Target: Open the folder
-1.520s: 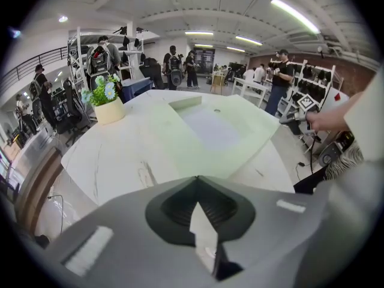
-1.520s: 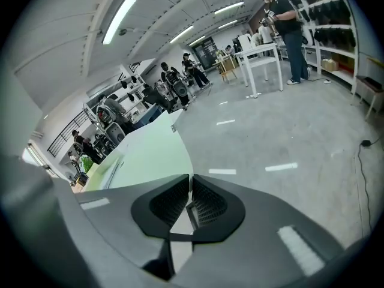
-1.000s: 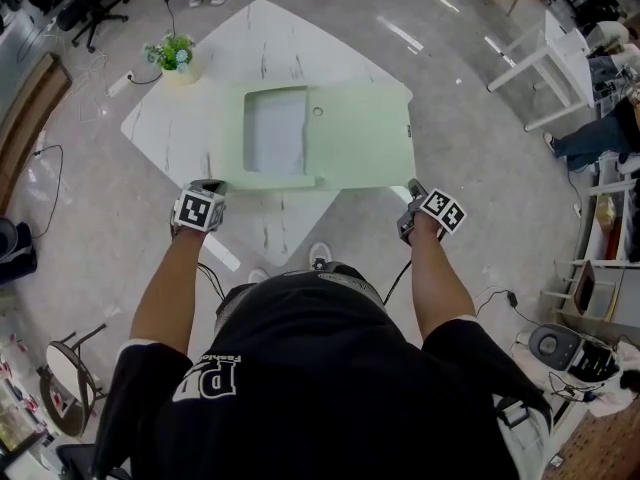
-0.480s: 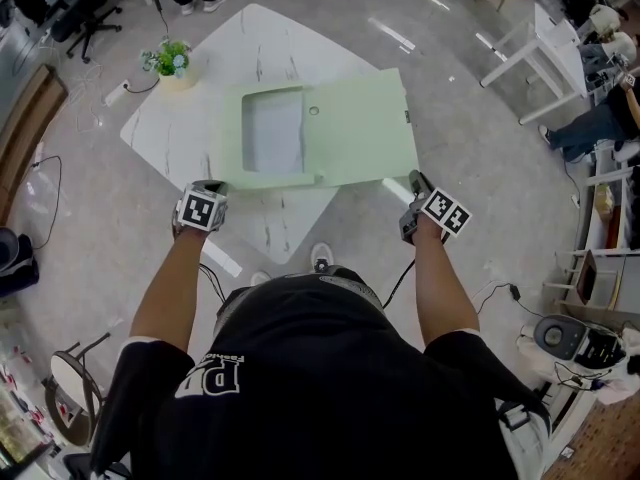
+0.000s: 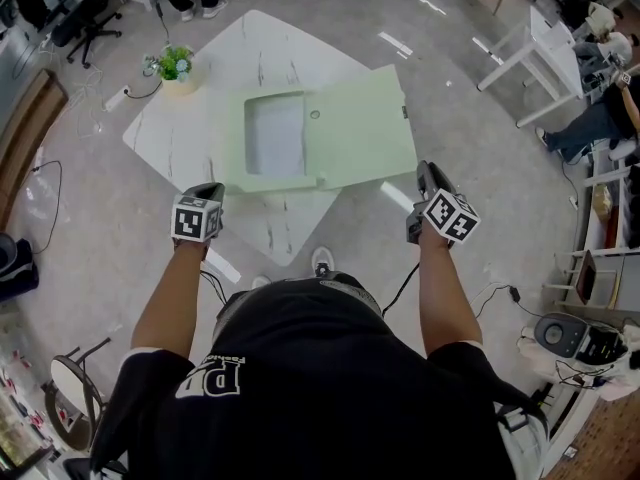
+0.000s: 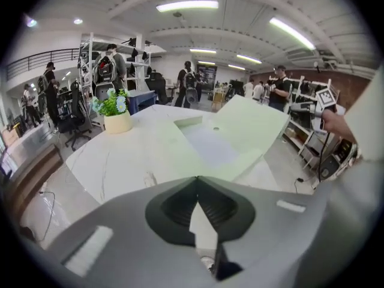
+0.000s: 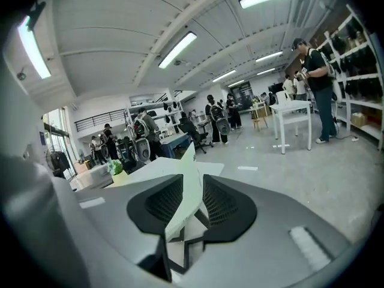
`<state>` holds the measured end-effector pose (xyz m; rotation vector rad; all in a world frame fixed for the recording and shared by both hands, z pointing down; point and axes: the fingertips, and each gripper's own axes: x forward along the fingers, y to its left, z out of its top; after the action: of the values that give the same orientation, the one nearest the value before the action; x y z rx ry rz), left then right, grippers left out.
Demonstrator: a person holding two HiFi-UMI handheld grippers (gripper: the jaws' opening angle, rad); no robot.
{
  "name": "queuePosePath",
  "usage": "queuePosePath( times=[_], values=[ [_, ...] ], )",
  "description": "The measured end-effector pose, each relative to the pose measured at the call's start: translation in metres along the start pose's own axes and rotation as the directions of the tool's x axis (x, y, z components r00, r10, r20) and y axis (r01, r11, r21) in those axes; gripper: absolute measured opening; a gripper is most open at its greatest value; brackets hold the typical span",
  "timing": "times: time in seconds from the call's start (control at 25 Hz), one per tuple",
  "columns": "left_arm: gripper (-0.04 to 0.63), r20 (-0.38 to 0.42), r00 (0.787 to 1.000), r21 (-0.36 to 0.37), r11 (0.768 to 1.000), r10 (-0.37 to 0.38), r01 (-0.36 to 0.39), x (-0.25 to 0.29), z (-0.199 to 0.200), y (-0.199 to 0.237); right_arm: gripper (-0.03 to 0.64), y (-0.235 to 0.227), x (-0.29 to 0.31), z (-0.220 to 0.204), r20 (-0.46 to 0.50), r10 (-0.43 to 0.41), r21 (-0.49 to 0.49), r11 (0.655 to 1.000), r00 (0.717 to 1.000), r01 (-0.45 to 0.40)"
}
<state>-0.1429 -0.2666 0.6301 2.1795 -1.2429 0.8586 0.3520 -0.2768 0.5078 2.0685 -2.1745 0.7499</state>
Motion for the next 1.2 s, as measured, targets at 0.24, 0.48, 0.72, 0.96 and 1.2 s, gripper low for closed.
queuePosePath(
  times=[0.24, 0.48, 0.72, 0.96, 1.2],
  values=[
    [0.057, 0.131, 0.991, -0.064, 0.998, -0.012, 0.021, -0.027, 0.019, -0.009, 0.078, 0.060, -0.012, 0.003, -0.018, 0.117, -0.118, 0.986, 0.993, -0.118],
    [0.057, 0.211, 0.974, -0.026, 0.996, -0.080, 0.088, -0.051, 0.041, -0.036, 0.077, 0.129, -0.013, -0.034, -0.169, 0.236, -0.239, 0.932, 0.957, -0.272],
    [0.057, 0.285, 0.949, -0.016, 0.990, -0.132, 0.143, -0.073, 0.059, -0.061, 0.077, 0.180, -0.019, -0.056, -0.231, 0.322, -0.291, 0.878, 0.918, -0.381],
    [0.057, 0.334, 0.925, 0.046, 0.983, -0.184, 0.179, -0.093, 0.074, -0.089, 0.075, 0.237, -0.031, -0.067, -0.261, 0.426, -0.329, 0.804, 0.866, -0.495],
    [0.057, 0.414, 0.883, 0.125, 0.975, -0.221, 0.185, -0.126, 0.105, -0.118, 0.063, 0.282, -0.046, -0.049, -0.219, 0.520, -0.366, 0.740, 0.825, -0.564]
  ],
)
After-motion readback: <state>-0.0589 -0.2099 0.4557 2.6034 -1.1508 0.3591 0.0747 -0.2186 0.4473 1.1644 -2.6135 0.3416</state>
